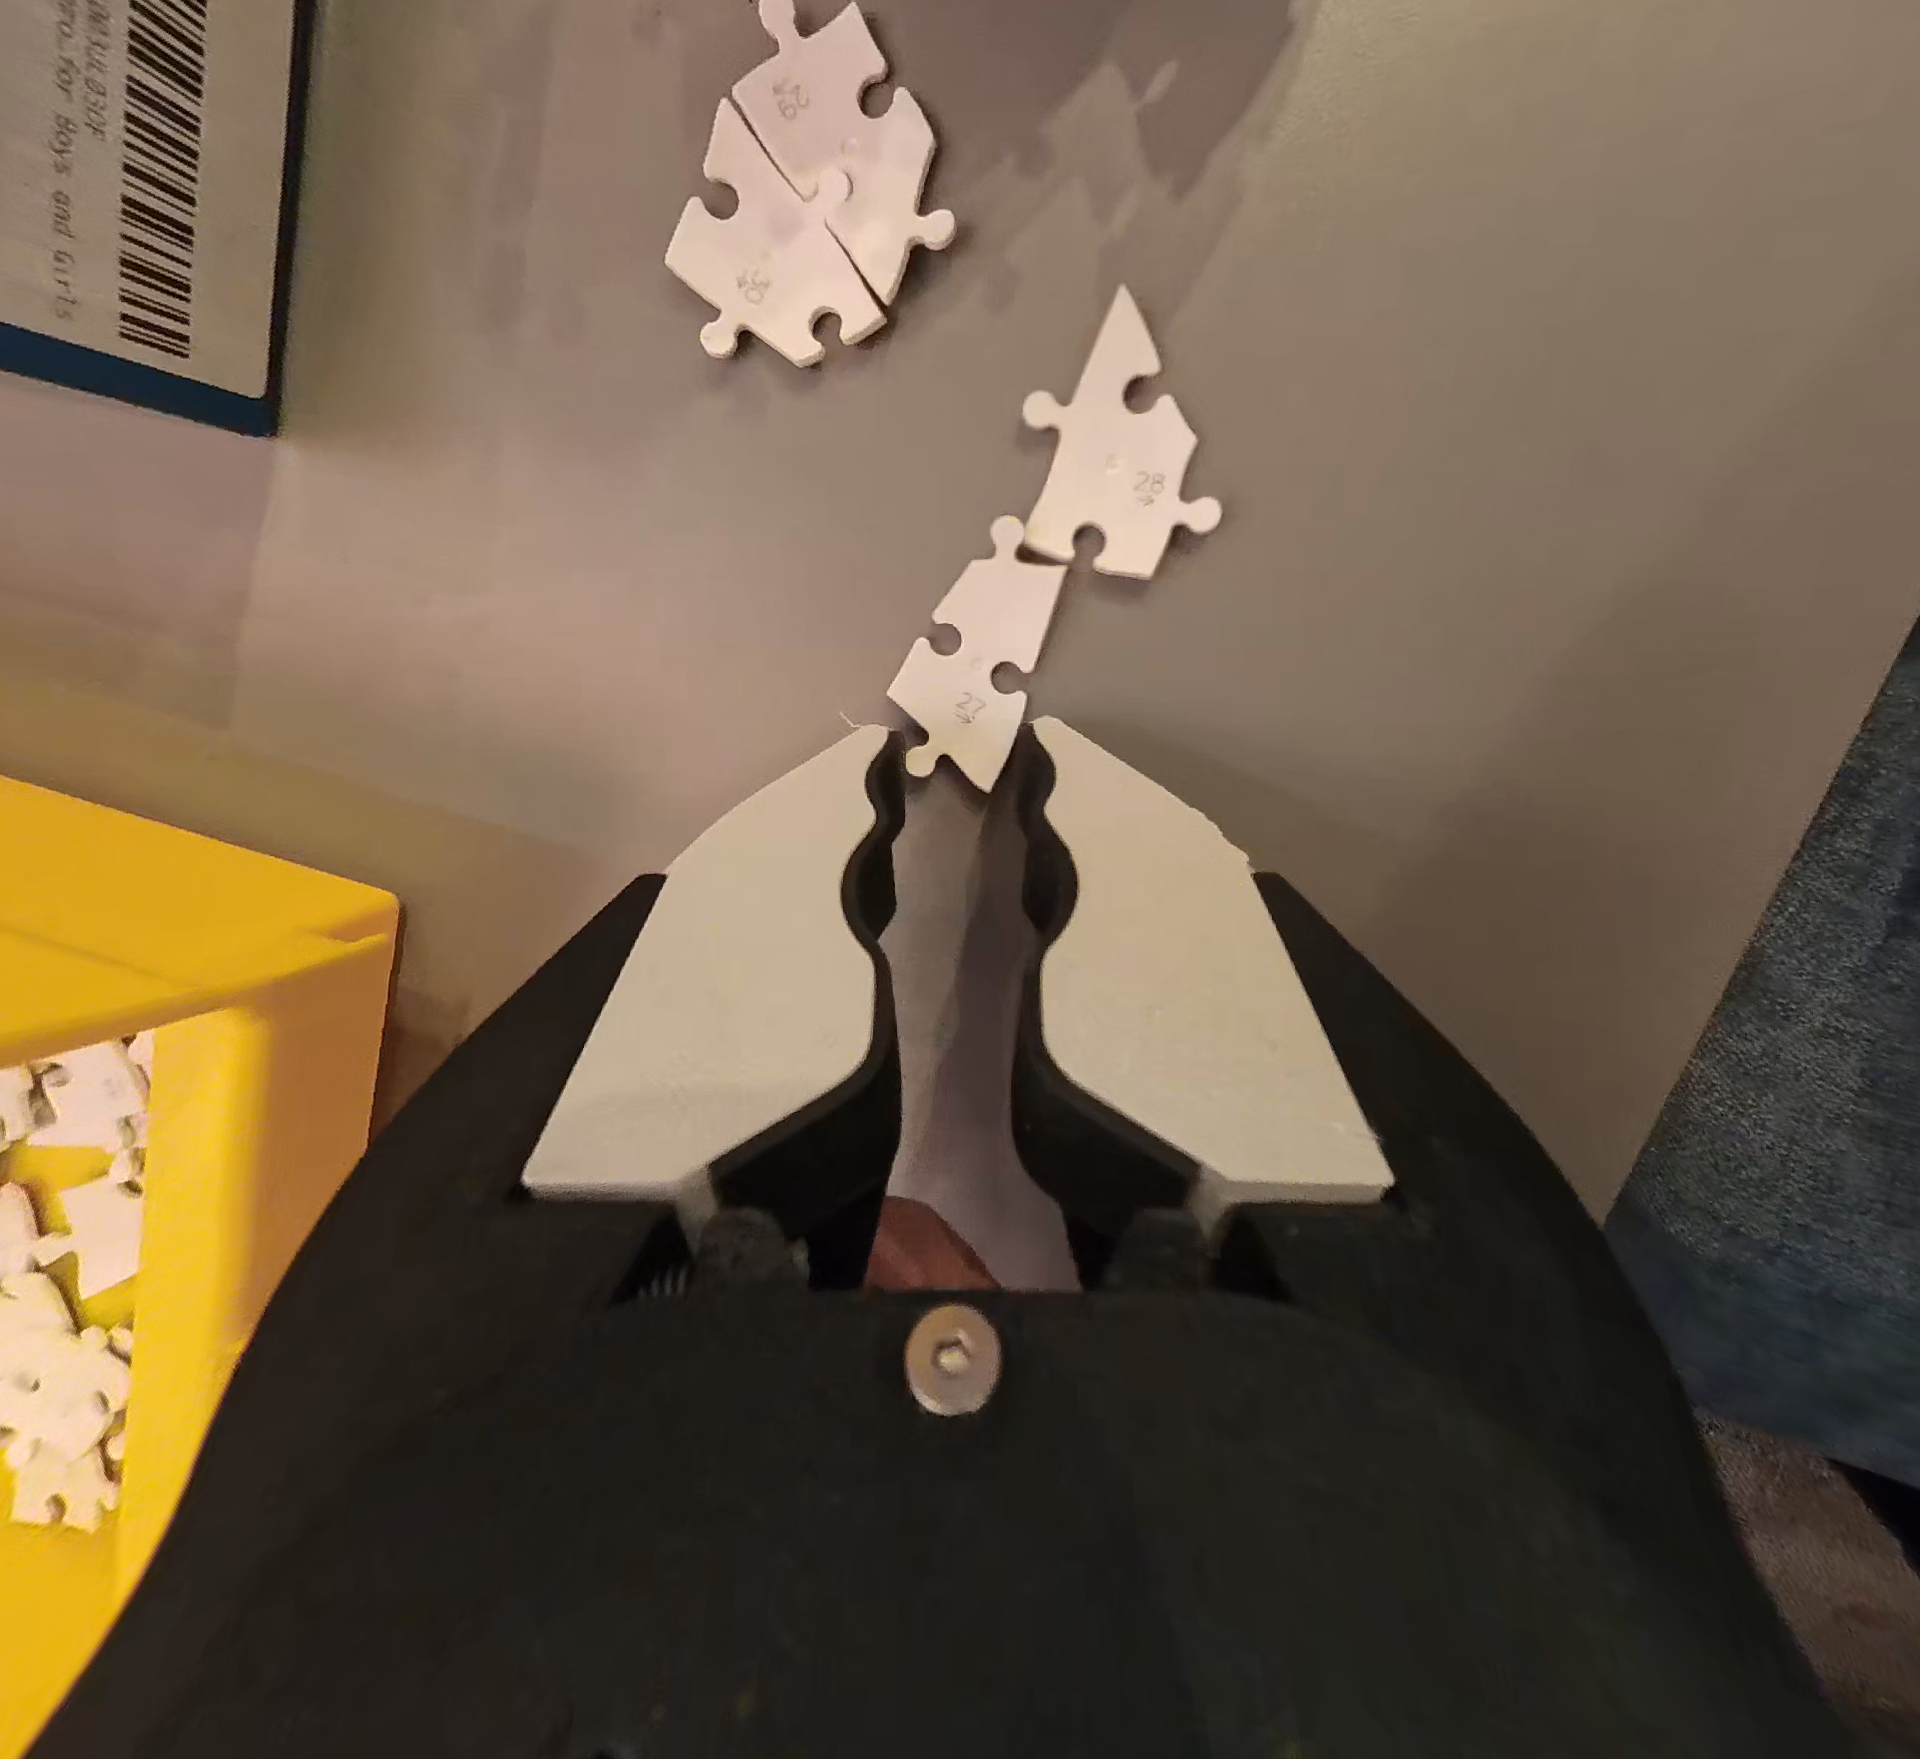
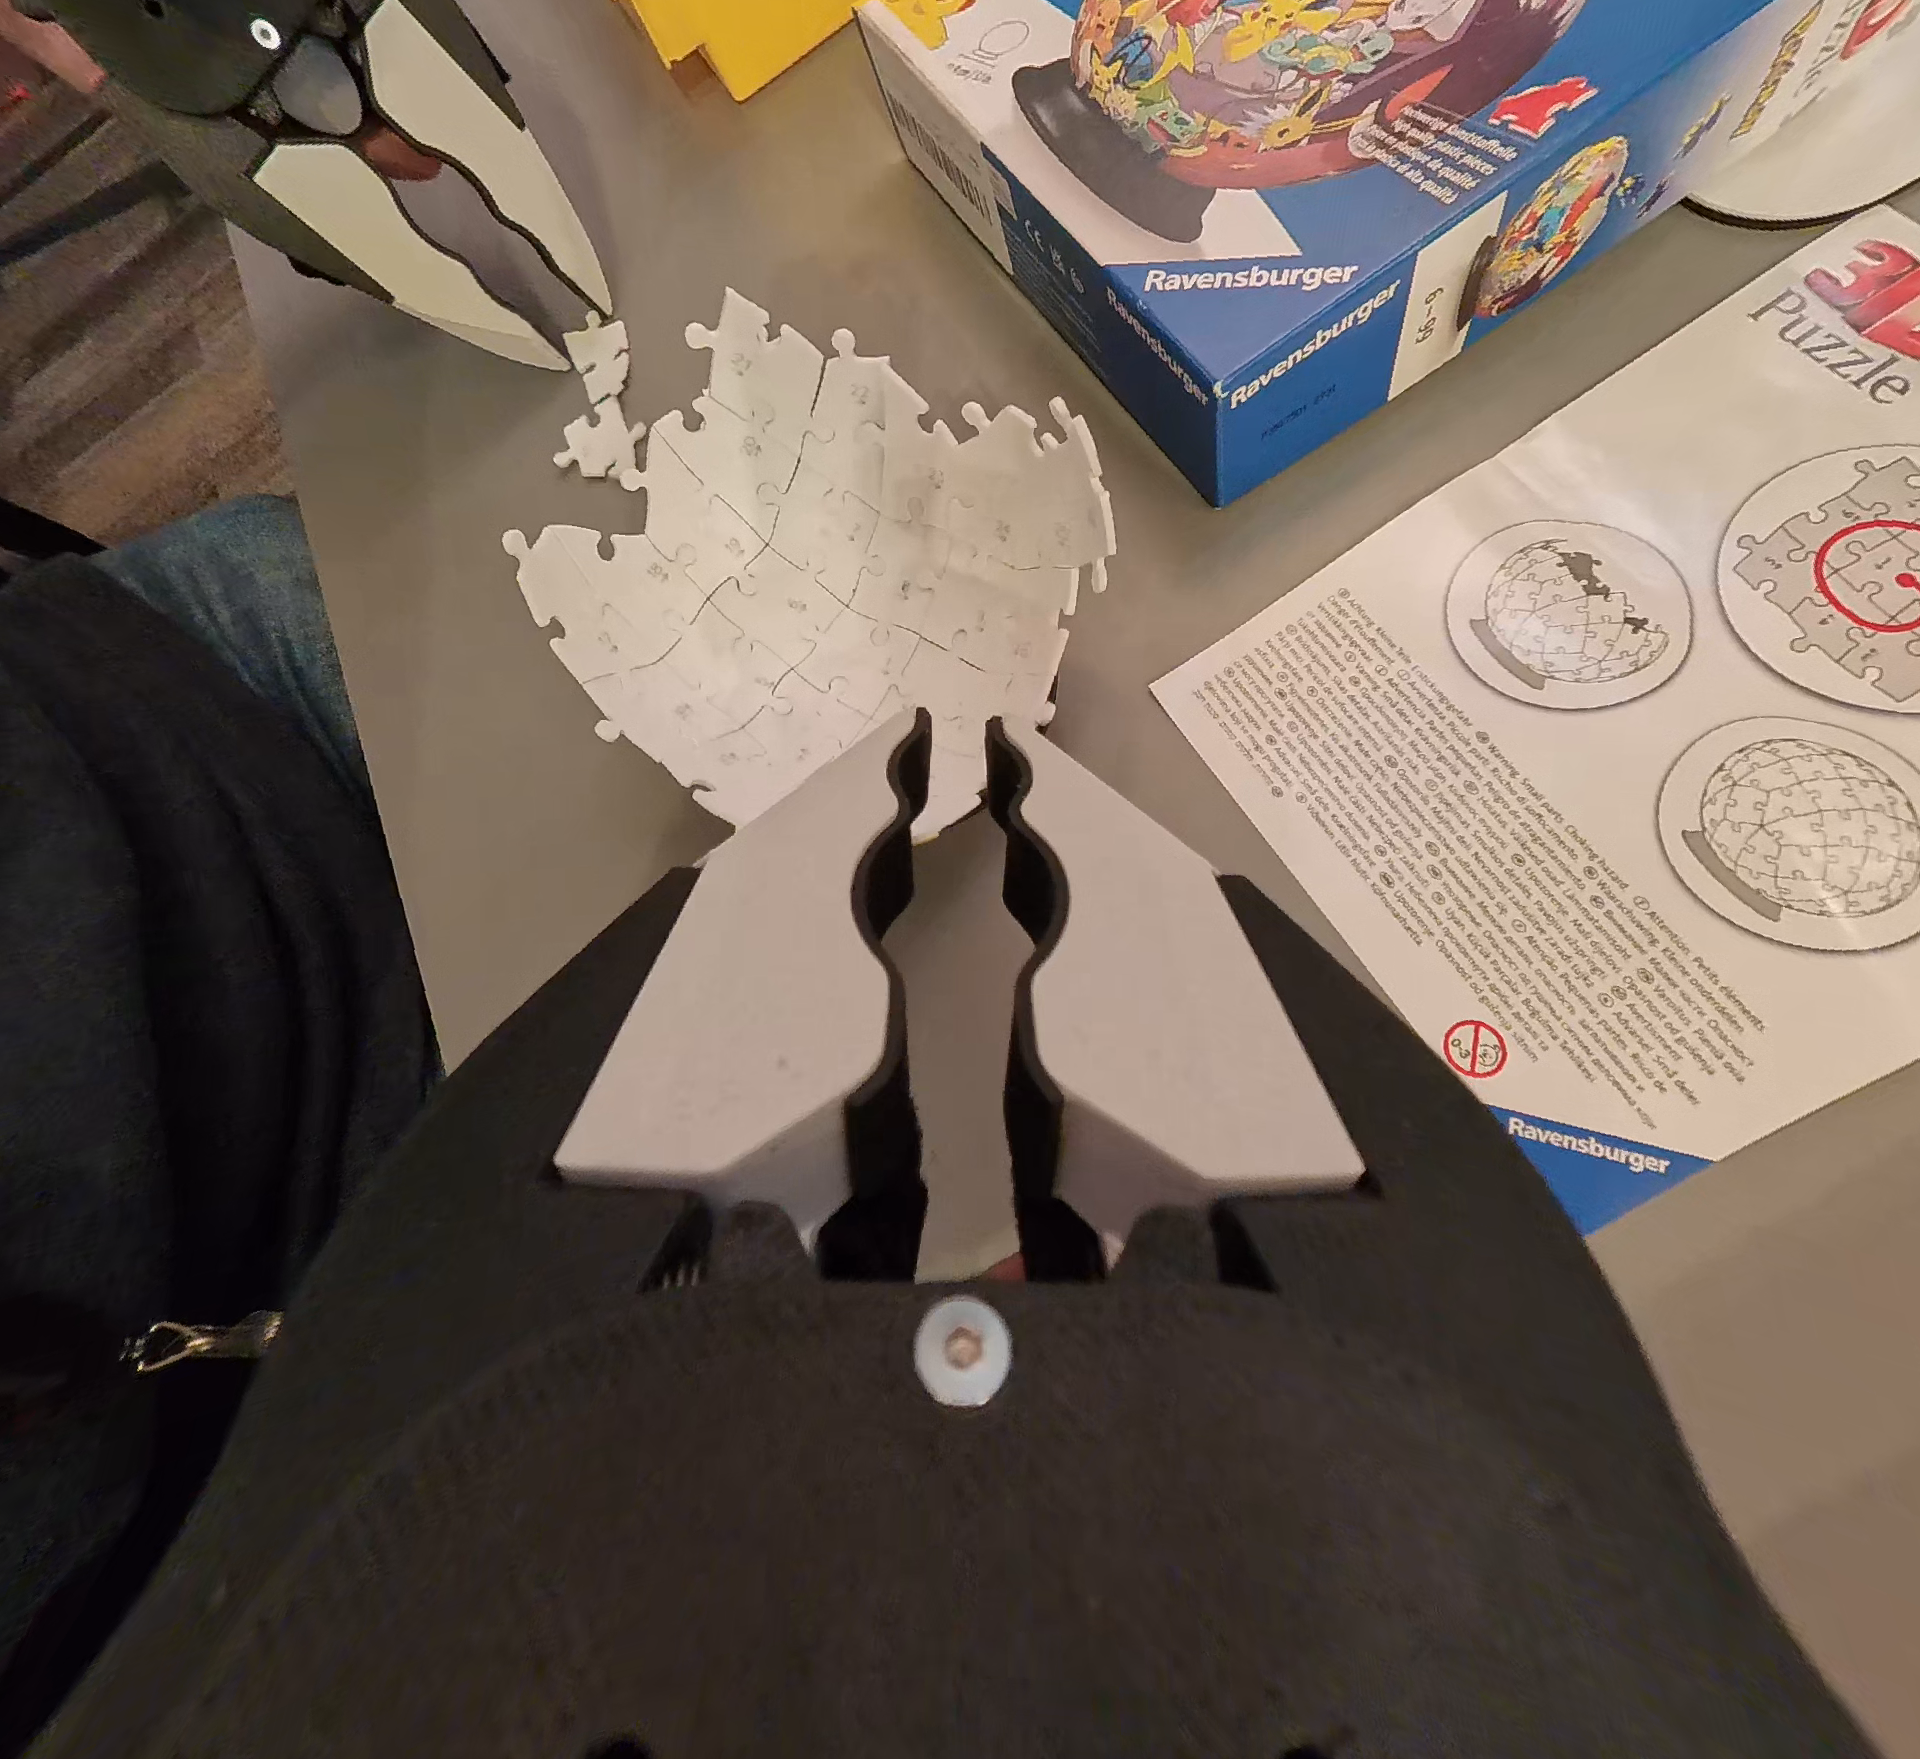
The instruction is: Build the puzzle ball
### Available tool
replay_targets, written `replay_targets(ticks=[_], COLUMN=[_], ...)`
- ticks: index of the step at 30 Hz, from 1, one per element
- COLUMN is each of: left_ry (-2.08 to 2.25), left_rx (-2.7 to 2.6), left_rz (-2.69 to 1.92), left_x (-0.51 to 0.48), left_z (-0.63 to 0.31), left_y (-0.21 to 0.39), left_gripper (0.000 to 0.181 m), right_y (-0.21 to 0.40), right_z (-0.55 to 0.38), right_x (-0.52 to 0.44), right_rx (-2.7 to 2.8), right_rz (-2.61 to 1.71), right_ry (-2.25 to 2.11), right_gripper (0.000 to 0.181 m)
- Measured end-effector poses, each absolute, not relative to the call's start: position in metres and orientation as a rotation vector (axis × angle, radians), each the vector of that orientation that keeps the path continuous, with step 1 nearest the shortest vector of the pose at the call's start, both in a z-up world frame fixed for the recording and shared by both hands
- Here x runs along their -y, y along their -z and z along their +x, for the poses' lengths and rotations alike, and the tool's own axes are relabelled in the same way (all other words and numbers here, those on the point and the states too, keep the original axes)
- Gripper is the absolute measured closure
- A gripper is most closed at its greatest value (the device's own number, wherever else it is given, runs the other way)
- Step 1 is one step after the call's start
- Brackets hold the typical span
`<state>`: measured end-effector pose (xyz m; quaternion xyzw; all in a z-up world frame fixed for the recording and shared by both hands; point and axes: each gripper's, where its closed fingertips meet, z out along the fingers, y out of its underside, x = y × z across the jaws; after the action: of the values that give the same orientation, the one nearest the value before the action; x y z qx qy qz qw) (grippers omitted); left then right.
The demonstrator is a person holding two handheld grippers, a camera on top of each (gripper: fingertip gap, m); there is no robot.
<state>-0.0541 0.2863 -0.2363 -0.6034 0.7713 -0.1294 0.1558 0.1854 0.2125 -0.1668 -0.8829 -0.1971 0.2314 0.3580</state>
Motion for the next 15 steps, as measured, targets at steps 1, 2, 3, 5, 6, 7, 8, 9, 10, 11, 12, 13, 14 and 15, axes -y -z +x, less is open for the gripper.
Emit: replay_targets(ticks=[1, 2, 3, 5, 6, 7, 8, 9, 10, 11, 12, 13, 14, 15], left_ry=[0.376, 0.384, 0.392, 0.393, 0.399, 0.416, 0.429, 0.436, 0.444, 0.452, 0.458, 0.465, 0.472, 0.477], left_rx=[-2.195, -2.182, -2.17, -2.146, -2.128, -2.103, -2.069, -2.029, -1.993, -1.957, -1.92, -1.893, -1.874, -1.858], left_rz=[-1.731, -1.733, -1.735, -1.73, -1.735, -1.743, -1.743, -1.739, -1.73, -1.707, -1.675, -1.64, -1.595, -1.547], left_x=[-0.287, -0.287, -0.286, -0.287, -0.288, -0.288, -0.29, -0.293, -0.295, -0.297, -0.297, -0.295, -0.291, -0.286], left_z=[-0.053, -0.053, -0.053, -0.052, -0.052, -0.052, -0.05, -0.048, -0.044, -0.038, -0.03, -0.019, -0.007, 0.006], left_y=[0.236, 0.236, 0.236, 0.236, 0.235, 0.233, 0.229, 0.222, 0.214, 0.202, 0.189, 0.176, 0.164, 0.153], left_gripper=[0.161, 0.162, 0.162, 0.162, 0.162, 0.162, 0.162, 0.162, 0.162, 0.162, 0.162, 0.162, 0.162, 0.162], right_y=[0.166, 0.166, 0.165, 0.163, 0.161, 0.159, 0.156, 0.152, 0.148, 0.143, 0.138, 0.132, 0.127, 0.123], right_z=[0.185, 0.185, 0.185, 0.184, 0.183, 0.183, 0.181, 0.18, 0.178, 0.174, 0.17, 0.163, 0.156, 0.148], right_x=[-0.212, -0.213, -0.213, -0.213, -0.213, -0.212, -0.212, -0.212, -0.211, -0.21, -0.21, -0.21, -0.21, -0.211], right_rx=[0.508, 0.508, 0.509, 0.512, 0.514, 0.516, 0.516, 0.513, 0.511, 0.514, 0.517, 0.516, 0.512, 0.506], right_rz=[-2.276, -2.275, -2.273, -2.268, -2.265, -2.259, -2.251, -2.24, -2.227, -2.215, -2.198, -2.179, -2.163, -2.15], right_ry=[-0.6, -0.602, -0.601, -0.6, -0.599, -0.598, -0.6, -0.604, -0.609, -0.617, -0.631, -0.654, -0.683, -0.707], right_gripper=[0.172, 0.173, 0.173, 0.173, 0.173, 0.173, 0.173, 0.172, 0.172, 0.171, 0.171, 0.171, 0.169, 0.168])
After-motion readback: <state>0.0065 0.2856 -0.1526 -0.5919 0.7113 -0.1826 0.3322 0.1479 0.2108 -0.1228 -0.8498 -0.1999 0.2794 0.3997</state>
